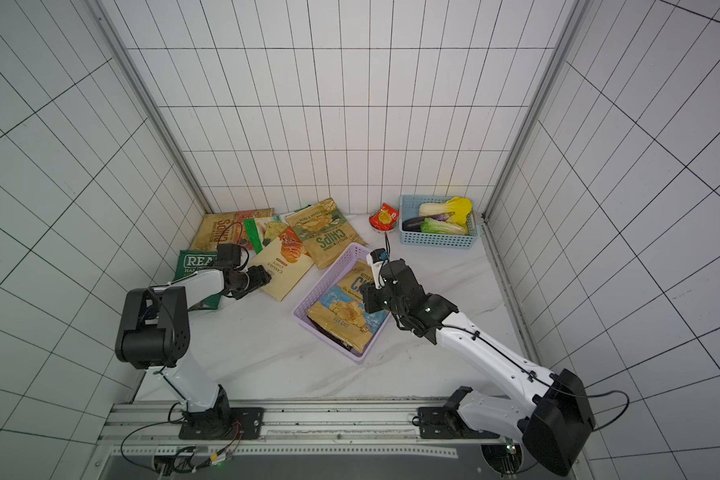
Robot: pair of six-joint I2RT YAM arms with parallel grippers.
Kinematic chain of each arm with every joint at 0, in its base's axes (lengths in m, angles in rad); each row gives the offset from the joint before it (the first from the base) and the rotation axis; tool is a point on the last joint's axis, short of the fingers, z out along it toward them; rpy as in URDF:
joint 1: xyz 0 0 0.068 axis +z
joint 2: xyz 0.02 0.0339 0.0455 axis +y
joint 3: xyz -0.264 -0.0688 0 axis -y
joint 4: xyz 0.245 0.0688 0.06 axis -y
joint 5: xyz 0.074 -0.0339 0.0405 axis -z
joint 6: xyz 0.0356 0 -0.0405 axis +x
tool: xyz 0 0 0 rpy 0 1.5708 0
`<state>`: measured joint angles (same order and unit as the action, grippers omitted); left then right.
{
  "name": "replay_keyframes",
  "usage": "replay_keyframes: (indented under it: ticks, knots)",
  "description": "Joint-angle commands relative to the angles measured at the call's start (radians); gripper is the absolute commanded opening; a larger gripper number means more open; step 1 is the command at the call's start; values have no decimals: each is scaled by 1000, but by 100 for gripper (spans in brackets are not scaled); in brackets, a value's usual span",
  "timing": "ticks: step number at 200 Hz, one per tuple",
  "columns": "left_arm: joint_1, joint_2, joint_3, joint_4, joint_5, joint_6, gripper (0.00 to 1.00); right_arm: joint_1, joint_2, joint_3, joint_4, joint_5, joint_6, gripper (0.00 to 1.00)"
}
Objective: Put the potato chips into the basket
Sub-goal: Pick up the potato chip from the center of the board.
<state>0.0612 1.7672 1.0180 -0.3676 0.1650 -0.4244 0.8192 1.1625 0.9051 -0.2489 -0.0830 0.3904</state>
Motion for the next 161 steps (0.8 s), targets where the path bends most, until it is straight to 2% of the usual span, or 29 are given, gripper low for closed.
replay_keyframes:
  ticks: [1, 31, 43, 65, 99, 121, 152, 161]
  knots:
    - [8, 30, 68, -9, -31, -49, 79, 0, -26, -29, 9, 23, 8, 14]
    - [14, 101, 115, -35, 11, -74, 79, 0, -37, -25, 4, 32, 3, 14]
    - [14, 133, 134, -42, 27, -84, 73, 1, -35, -16, -7, 30, 1, 14]
    - [15, 174, 157, -47, 37, -103, 72, 4, -34, -2, -24, 23, -4, 14]
    - [20, 185, 157, -38, 37, -133, 72, 5, -53, 2, -36, 34, -8, 14]
    - [24, 195, 160, -20, 79, -149, 71, 6, -54, 1, -38, 37, -11, 14]
    - [28, 189, 146, 14, 151, -173, 40, 6, -46, 6, -49, 31, -15, 14]
    - [30, 178, 137, 25, 167, -177, 26, 6, -44, 6, -47, 28, -16, 14]
